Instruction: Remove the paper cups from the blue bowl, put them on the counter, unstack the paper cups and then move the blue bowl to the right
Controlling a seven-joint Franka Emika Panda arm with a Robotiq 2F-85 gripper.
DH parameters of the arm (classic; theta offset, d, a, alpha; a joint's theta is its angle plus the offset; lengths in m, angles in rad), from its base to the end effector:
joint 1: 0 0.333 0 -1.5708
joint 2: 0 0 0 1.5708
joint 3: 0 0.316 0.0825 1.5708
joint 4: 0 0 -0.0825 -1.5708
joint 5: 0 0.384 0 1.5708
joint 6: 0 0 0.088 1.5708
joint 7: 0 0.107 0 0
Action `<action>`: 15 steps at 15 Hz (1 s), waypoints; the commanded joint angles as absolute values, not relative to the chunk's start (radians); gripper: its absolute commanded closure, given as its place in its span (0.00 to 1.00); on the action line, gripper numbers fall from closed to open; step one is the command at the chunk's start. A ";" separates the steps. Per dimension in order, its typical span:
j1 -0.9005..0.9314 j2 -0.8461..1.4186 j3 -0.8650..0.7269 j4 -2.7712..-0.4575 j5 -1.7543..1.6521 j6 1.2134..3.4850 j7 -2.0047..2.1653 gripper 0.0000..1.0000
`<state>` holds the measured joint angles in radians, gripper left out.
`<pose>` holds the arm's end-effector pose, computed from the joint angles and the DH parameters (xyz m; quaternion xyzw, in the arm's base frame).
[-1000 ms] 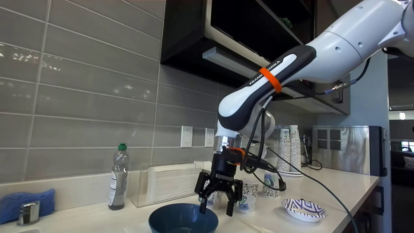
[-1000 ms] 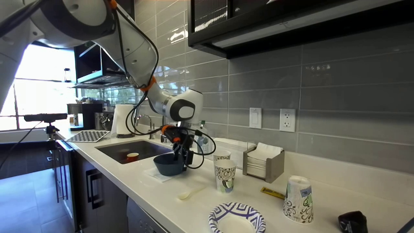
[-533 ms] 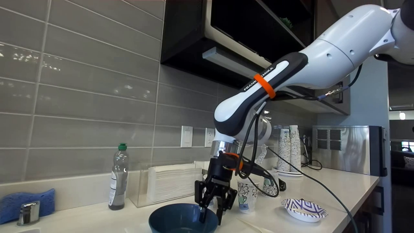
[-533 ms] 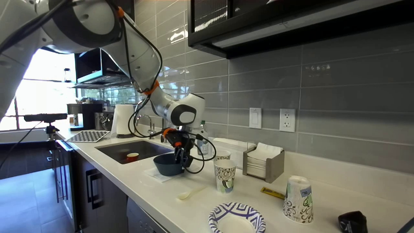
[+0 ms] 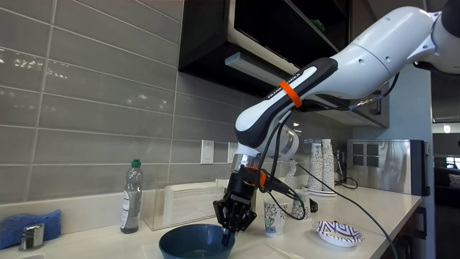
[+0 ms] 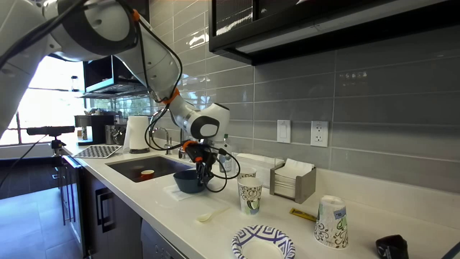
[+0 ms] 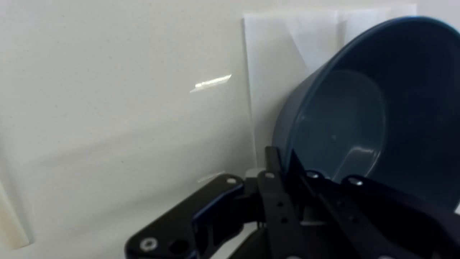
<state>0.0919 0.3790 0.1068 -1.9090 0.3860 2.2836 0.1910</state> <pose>0.6126 0.1288 0.3013 -0.9784 0.1255 0.0348 0.1606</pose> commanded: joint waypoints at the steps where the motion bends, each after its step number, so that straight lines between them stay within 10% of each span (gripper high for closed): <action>1: 0.073 0.402 0.124 -1.877 0.439 2.288 0.164 1.00; 15: 0.064 0.261 0.102 -1.978 0.457 2.383 0.193 0.99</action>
<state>0.0780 0.3303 0.1079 -1.9110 0.4439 2.3561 0.1818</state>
